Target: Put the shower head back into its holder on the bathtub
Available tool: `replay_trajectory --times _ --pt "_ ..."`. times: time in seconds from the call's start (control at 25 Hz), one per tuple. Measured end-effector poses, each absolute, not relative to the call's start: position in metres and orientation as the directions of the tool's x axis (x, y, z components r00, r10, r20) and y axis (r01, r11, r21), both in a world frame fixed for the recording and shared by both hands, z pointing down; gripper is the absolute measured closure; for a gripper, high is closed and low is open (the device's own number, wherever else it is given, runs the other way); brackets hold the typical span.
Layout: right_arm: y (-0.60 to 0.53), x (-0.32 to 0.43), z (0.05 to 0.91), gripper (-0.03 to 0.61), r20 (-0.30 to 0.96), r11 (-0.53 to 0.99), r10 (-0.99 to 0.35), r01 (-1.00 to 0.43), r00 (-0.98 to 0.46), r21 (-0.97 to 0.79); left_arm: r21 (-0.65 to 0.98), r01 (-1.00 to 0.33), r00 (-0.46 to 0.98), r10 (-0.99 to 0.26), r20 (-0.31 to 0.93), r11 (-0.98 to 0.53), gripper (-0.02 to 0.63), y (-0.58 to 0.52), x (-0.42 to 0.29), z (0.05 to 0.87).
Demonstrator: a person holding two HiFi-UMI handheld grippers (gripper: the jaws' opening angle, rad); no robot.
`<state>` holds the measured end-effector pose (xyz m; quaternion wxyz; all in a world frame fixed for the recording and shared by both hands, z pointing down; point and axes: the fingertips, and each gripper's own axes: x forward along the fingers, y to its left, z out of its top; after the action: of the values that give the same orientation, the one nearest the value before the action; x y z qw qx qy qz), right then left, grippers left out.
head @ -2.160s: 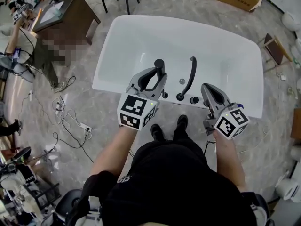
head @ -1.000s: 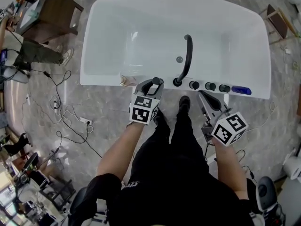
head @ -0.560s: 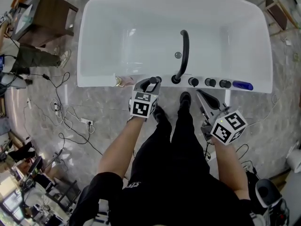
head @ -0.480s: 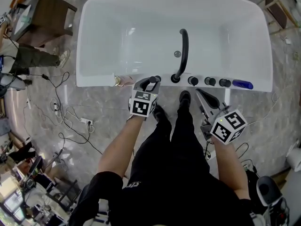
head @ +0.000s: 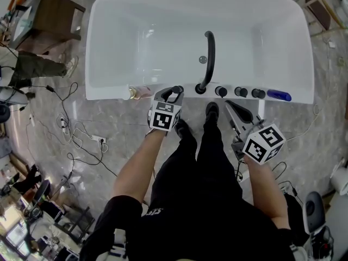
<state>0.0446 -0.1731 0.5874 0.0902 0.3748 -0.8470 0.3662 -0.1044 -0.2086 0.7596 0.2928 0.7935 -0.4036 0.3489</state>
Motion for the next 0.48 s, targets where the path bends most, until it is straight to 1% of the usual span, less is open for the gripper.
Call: replay_trajectory --times 0.12,0.28,0.48 --pt "-0.173 0.040 0.584 0.565 0.436 0.450 -0.562 -0.702 -0.703 -0.552 0.172 -0.850 0.412 -0.424 0.806 -0.499 0.460 -0.206 -0.107 0.761" --pt "-0.180 0.036 0.567 0.565 0.416 0.489 -0.555 -0.687 -0.720 -0.538 0.180 -0.864 0.420 -0.475 0.774 -0.470 0.429 -0.208 -0.106 0.735" --pt "-0.183 0.034 0.540 0.565 0.409 0.517 -0.552 -0.683 -0.726 -0.515 0.196 -0.878 0.416 -0.493 0.764 -0.437 0.430 -0.203 -0.107 0.713"
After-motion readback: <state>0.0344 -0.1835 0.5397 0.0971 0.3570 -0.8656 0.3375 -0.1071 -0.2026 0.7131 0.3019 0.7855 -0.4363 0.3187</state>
